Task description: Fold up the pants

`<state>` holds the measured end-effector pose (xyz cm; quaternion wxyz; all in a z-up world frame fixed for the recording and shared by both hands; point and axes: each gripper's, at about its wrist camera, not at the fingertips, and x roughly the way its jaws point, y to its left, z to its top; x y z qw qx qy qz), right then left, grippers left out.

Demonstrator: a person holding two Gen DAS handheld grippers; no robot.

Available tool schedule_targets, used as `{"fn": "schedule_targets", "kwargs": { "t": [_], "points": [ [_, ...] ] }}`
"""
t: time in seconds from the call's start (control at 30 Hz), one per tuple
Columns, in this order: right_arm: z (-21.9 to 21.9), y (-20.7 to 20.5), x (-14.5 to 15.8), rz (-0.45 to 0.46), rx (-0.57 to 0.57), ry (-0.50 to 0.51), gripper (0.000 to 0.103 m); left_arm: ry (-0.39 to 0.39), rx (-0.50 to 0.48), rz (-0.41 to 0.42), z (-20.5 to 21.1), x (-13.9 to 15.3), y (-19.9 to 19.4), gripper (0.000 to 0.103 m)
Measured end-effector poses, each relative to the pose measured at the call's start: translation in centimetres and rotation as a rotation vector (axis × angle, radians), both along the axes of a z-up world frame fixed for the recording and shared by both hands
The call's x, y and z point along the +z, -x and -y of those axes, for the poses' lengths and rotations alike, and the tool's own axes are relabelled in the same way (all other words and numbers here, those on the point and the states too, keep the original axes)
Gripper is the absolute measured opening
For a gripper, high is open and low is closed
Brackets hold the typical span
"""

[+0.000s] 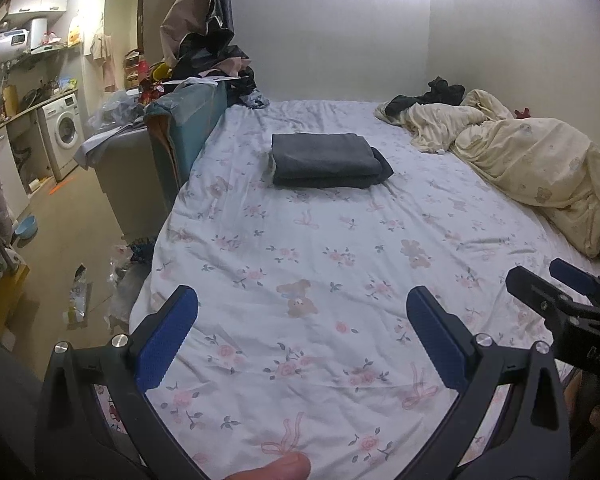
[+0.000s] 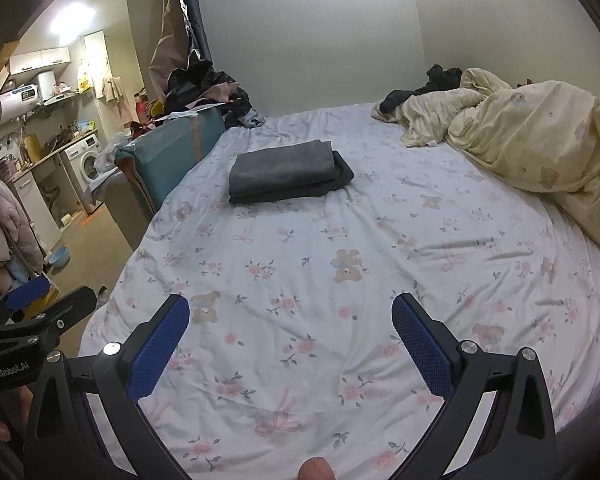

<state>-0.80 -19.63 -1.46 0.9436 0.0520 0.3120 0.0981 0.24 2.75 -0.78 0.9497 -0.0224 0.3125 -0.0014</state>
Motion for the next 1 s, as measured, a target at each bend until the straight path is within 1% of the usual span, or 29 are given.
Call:
{"fn": "schedule_targets", "kwargs": {
  "t": [1.0],
  "points": [
    [0.01, 0.02, 0.05, -0.002, 0.002, -0.001, 0.103, 0.001, 0.004, 0.003, -0.08, 0.01, -0.02, 0.103]
  ]
}}
